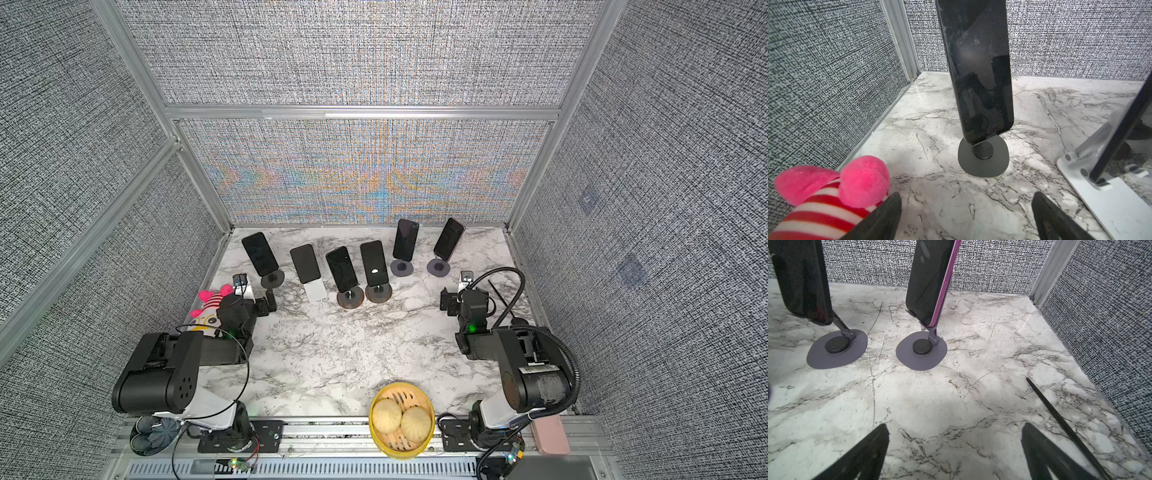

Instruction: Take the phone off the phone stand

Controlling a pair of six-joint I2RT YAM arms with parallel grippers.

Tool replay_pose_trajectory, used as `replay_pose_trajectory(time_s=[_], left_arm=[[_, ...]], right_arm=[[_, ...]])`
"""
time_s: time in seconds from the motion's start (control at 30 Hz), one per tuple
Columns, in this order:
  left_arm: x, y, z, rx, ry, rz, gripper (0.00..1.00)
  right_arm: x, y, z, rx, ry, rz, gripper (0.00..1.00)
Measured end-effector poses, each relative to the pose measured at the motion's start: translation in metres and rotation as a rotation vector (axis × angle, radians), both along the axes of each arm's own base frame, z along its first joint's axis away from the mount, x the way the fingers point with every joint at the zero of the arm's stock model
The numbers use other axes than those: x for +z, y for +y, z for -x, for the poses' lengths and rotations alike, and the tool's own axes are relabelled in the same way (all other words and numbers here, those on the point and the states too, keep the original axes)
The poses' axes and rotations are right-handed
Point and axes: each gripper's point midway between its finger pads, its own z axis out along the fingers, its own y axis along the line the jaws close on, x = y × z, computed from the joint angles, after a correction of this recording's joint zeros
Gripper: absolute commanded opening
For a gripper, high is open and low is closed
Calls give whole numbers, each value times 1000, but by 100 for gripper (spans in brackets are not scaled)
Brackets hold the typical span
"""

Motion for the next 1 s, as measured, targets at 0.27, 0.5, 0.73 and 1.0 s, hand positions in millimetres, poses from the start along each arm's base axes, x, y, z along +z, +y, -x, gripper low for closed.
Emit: replay_pose_trajectory(time_s=[0.27,0.5,0.73,1.0], left_arm=[[0,0,0,0,0,0,98],[0,0,0,0,0,0,98],[3,0,-3,0,-7,0,99],[27,2,4,13,-43,-3,98]], right_arm=[[0,0,0,1,0,0,99],[0,1,-1,13,0,-9,99],[-1,-3,-3,2,12,-19,99],[4,-4,0,3,28,-36,99]])
